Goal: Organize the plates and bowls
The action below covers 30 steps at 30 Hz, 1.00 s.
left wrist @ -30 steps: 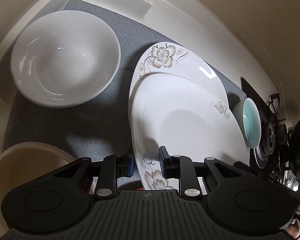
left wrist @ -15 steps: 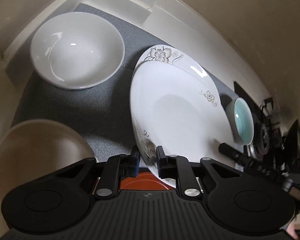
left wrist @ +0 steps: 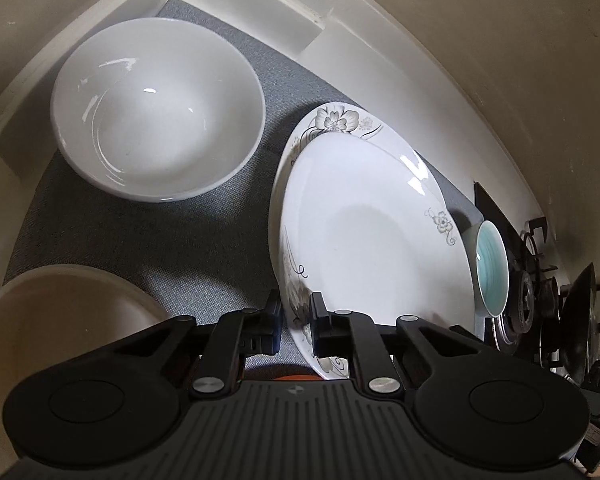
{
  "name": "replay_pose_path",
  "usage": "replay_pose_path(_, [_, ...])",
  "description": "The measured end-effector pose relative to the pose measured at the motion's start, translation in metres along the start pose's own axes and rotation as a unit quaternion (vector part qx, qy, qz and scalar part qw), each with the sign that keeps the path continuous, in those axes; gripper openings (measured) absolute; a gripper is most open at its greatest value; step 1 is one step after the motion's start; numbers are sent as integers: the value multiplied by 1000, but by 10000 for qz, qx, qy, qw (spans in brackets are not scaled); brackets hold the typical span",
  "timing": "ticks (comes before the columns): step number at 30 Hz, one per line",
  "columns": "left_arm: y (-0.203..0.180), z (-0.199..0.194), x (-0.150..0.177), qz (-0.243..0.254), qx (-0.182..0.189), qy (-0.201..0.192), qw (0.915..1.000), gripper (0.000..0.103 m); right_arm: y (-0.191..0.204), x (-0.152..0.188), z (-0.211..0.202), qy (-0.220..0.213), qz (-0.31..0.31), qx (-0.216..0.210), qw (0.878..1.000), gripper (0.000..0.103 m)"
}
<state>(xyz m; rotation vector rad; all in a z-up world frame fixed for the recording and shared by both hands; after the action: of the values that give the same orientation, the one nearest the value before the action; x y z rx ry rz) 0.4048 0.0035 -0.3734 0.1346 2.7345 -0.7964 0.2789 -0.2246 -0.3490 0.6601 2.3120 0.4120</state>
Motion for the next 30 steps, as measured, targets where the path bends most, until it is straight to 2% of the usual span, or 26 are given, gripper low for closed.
replay_pose_path(4, [-2,1,-2,18,1,-9,10000,13,-1,-2,3,152,-81,108,9998,24])
replay_pose_path(10, [6,2,-9,-149,66,117,9998,13,2,-2,-5,106,45,-39,9999,24])
replay_pose_path(16, [11,2,-12,-146,116,89,9998,13,14,9,-4,189,-352,-6,9992,23])
replay_pose_path(18, [10,2,-12,-71,100,67,9999,13,12,9,0,184,-324,99,9993,20])
replay_pose_path(26, [9,5,-11,135,75,-61,9999,14,8,4,14,202,-268,234,9992,20])
replay_pose_path(29, [11,5,-11,24,84,-57,9999,14,7,3,16,253,-96,234,9994,23])
replay_pose_path(30, [11,6,-11,19,70,-69,10000,14,7,4,17,264,-17,188,9995,30])
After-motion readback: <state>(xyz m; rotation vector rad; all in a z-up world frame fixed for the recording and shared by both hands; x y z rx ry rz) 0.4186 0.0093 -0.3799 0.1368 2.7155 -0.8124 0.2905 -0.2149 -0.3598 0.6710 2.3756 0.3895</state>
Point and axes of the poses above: each gripper's, at about its wrist camera, not at the fingertips, and z roughly the way its jaws point, y to its left, x to its underside, the point moved 7 cm from there along z, roughly the way its jaws point, and after that the axes turned 6 degrees about -y, right-handed, at the moved point
